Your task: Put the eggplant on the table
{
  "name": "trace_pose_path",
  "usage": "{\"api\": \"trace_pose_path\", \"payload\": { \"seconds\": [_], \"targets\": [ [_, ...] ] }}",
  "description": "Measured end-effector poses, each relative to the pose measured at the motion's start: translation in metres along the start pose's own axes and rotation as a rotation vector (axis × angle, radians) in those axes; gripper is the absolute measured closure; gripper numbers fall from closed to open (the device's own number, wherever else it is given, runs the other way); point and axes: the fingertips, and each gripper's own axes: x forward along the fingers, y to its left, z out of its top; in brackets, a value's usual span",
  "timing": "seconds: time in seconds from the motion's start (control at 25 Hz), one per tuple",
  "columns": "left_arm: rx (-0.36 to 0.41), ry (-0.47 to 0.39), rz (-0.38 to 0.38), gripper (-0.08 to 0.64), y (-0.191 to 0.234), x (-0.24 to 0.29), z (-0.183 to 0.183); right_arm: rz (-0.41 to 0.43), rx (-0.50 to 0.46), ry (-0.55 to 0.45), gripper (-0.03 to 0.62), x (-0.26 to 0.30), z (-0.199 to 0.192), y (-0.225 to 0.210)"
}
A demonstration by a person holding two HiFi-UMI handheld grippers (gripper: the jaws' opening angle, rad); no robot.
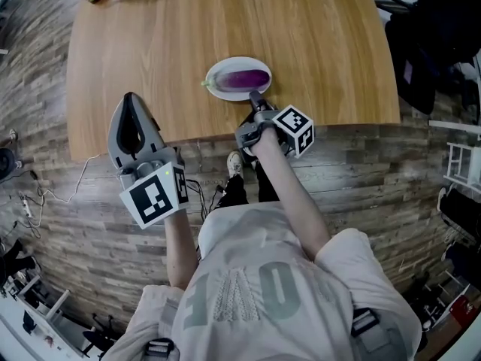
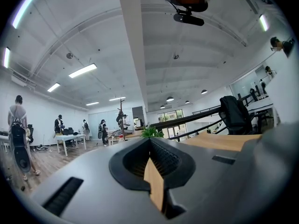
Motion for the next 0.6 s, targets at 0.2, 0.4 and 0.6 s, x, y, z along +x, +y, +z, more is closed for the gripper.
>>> {"api": "trace_pose_path", "payload": {
  "seconds": [0.2,0.4,0.6],
  "targets": [
    [-0.004,-0.023,-0.006,0.552,-0.006,0.001,0.008,-0.006,-0.003,-0.014,0.423,-0.017,0.011,0.008],
    [-0.003,-0.076,-0.001,0.551,-0.004,0.003,0.029,0.073,-0.258,-0.123,0.423,-0.059,0.049,0.066],
    [-0.001,-0.147,-0.003,0.552,-0.003,0.004,0.058,0.207,-0.806,-0.452,0.423,-0.123,0.084,0.176]
  ]
}}
